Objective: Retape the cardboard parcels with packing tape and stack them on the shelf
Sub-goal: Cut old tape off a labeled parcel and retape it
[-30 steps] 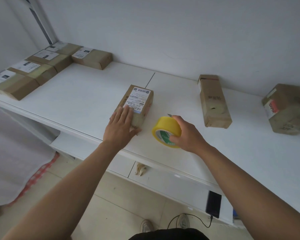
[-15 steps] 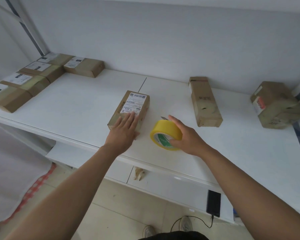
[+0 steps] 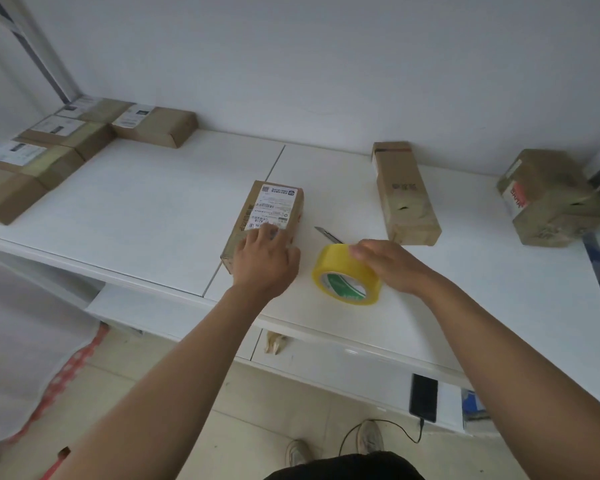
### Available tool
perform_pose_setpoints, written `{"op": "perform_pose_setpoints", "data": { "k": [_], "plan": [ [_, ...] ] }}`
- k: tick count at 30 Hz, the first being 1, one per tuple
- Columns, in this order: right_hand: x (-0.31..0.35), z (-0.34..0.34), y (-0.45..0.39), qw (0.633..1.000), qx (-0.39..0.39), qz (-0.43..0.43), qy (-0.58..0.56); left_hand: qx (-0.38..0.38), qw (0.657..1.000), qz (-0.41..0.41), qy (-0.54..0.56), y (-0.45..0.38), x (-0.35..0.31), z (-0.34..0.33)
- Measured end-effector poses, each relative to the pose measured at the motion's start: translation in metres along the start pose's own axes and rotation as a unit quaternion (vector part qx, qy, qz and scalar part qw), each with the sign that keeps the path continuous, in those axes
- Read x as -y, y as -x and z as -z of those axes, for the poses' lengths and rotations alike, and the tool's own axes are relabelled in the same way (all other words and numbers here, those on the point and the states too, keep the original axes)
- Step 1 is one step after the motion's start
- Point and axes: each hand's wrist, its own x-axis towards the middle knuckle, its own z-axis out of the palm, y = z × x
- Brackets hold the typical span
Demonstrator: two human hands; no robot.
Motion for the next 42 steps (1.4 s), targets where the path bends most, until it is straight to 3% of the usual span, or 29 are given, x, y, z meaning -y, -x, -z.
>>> {"op": "perform_pose_setpoints", "data": {
  "k": [5, 7, 10, 12, 16, 20, 22, 26, 31, 37, 42],
  "plan": [
    [-0.022, -0.012, -0.003, 0.986, 0.026, -0.028, -0.164, -0.036, 0.997, 0.028, 0.061, -0.015, 0.006, -0.010],
    [-0.035, -0.020, -0.001, 0.974, 0.011, -0.033, -0.225, 0.006, 0.995, 0.045, 0.089, -0.020, 0.009, -0.015],
    [-0.036, -0.024, -0.002, 0.967, -0.018, -0.034, -0.252, 0.083, 0.994, 0.056, 0.046, -0.026, 0.009, -0.018],
    [-0.025, -0.018, -0.005, 0.978, -0.034, -0.032, -0.203, 0.103, 0.993, 0.056, 0.017, -0.027, 0.009, -0.017],
    [-0.011, 0.015, 0.000, 0.999, -0.031, -0.040, 0.012, 0.124, 0.990, 0.069, -0.004, -0.028, 0.009, -0.015],
    [-0.014, 0.045, 0.021, 0.958, 0.006, -0.142, 0.250, 0.127, 0.989, 0.068, -0.022, -0.030, 0.008, -0.017],
    [-0.008, 0.046, 0.020, 0.937, 0.033, -0.157, 0.311, 0.131, 0.988, 0.070, -0.029, -0.030, 0.007, -0.017],
    [0.020, 0.052, 0.009, 0.925, 0.066, -0.165, 0.336, 0.134, 0.987, 0.073, -0.044, -0.029, 0.006, -0.015],
    [0.062, 0.029, -0.055, 0.944, -0.051, -0.085, 0.313, 0.140, 0.986, 0.080, -0.036, -0.029, 0.004, -0.013],
    [0.043, -0.022, -0.099, 0.921, -0.005, -0.158, 0.357, 0.135, 0.987, 0.081, -0.023, -0.027, 0.004, -0.010],
    [0.026, -0.016, -0.099, 0.906, 0.031, -0.150, 0.394, 0.132, 0.988, 0.071, -0.026, -0.028, 0.008, -0.010]
  ]
}}
